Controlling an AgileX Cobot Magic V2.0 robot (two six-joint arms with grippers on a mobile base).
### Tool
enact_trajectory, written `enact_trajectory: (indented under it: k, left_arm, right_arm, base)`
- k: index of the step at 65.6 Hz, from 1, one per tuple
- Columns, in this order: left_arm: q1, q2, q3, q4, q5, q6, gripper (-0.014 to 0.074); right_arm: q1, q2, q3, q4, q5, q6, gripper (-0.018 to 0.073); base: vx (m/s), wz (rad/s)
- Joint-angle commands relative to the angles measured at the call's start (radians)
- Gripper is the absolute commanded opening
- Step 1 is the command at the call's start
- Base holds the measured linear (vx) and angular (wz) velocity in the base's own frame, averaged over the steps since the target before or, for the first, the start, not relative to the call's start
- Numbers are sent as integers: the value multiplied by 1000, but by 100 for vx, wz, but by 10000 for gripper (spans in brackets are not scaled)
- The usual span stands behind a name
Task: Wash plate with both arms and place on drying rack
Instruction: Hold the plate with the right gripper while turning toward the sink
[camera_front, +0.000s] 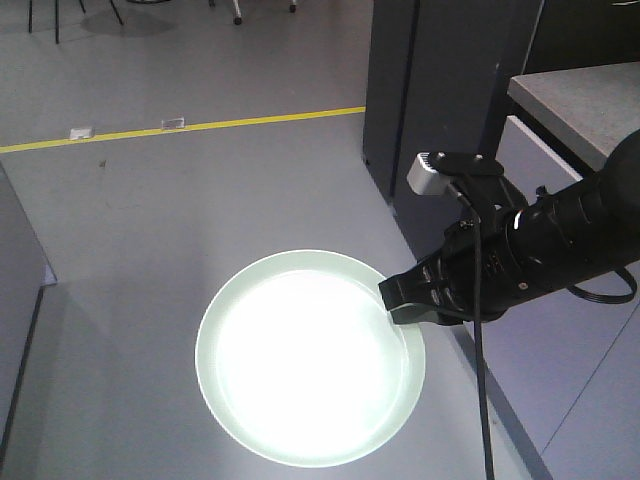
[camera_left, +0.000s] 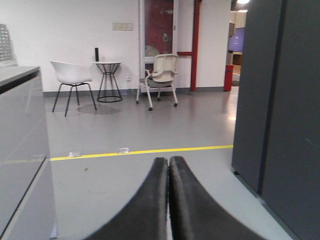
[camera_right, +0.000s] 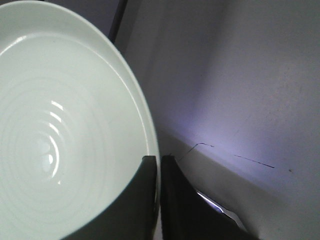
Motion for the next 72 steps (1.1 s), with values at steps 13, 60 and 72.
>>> enact_trajectory:
  k: [13,60,72]
  left_arm:
    - [1,-14,-29,-10,-71,-5,-6]
    - [1,-14,-29,-10,-71,-5,-6]
    - [1,-14,-29,-10,-71,-5,-6]
  right_arm:
    - [-2,-34,-26,32,-29,-7,-1]
    - [-2,-34,-26,32,-29,-7,-1]
    - [-2,-34,-26,32,-29,-7,-1]
  base:
    - [12,-28]
    - [10,-31]
    - [9,-32]
